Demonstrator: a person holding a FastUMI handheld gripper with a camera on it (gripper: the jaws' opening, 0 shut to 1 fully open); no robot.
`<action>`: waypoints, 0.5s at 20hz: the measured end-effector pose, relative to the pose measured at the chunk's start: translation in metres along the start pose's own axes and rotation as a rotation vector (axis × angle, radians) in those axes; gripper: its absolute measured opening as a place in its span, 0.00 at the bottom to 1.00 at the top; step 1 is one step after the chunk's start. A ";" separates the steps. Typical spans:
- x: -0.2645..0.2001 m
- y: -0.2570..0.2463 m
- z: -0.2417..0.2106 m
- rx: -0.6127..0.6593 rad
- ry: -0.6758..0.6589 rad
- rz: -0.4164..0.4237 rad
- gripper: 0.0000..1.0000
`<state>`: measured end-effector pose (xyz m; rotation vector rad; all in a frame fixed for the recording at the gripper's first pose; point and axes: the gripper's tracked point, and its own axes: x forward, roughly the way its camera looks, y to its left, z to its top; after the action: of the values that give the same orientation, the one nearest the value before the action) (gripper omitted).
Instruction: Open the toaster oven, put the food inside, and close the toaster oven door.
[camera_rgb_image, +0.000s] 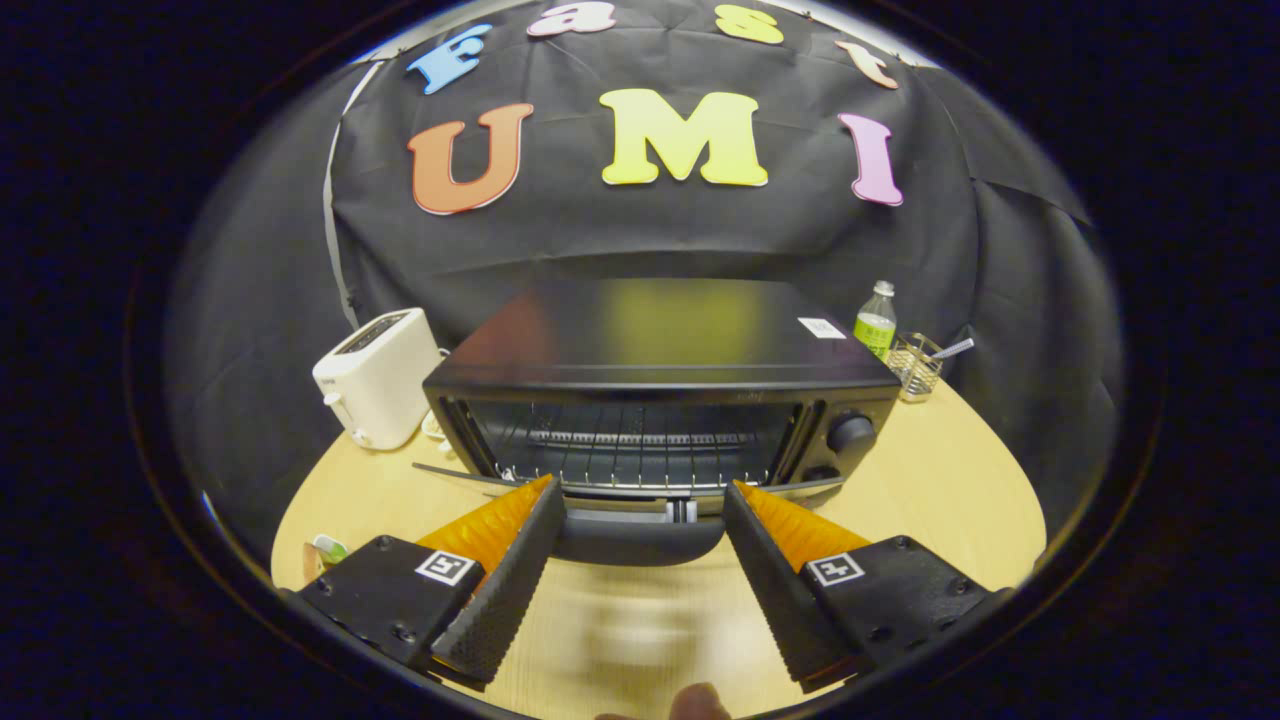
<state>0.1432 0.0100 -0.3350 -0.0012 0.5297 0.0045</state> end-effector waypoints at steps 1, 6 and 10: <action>-0.003 0.000 -0.006 -0.001 -0.002 -0.003 1.00; -0.012 0.001 -0.032 0.003 0.042 0.005 1.00; -0.017 0.001 -0.050 -0.079 0.076 0.016 1.00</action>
<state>0.1031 0.0111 -0.3692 -0.0746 0.6058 0.0410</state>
